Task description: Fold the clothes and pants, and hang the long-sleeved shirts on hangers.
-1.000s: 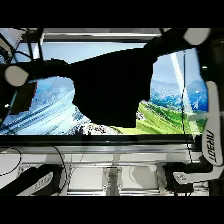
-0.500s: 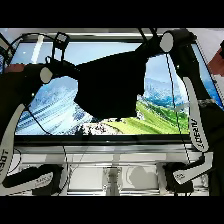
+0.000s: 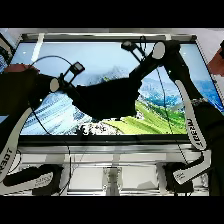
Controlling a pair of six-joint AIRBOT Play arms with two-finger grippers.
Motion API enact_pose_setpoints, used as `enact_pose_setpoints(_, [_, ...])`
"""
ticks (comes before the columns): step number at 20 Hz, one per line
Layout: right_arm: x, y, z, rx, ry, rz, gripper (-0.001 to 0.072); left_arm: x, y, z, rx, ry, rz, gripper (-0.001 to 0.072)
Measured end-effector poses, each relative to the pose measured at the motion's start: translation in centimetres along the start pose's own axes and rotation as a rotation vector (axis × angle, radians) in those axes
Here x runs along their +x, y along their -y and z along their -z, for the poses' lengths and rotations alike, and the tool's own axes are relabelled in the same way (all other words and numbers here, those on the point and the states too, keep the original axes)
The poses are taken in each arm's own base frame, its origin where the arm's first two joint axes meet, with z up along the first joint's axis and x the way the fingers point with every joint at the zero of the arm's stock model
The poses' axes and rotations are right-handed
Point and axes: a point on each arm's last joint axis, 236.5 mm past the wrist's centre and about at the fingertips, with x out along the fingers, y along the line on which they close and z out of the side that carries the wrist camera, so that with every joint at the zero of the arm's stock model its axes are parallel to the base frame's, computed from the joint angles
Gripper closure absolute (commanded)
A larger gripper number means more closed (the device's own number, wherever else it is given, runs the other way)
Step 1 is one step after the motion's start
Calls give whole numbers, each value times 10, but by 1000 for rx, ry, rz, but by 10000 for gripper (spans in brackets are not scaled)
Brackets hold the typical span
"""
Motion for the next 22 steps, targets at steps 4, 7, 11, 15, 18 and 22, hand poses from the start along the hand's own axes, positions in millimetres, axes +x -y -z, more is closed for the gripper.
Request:
enact_pose_setpoints(4, [33,-29,46,57,-156,-135,670,13,27,30,5,-84,89,696])
enact_pose_setpoints(7, [46,-45,85,85,-289,-205,541,14,20,55,91,-177,60,687])
enact_pose_setpoints(11, [47,-74,100,104,-343,-332,208,4,11,64,156,-211,28,481])
enact_pose_setpoints(15, [37,-91,92,118,-287,-445,208,-21,2,56,195,-166,-18,416])
enact_pose_setpoints(18, [32,-86,73,174,-176,-498,68,-44,-8,52,186,-124,-61,307])
enact_pose_setpoints(22, [36,-68,36,280,11,-514,27,-61,-28,61,53,-103,-110,304])
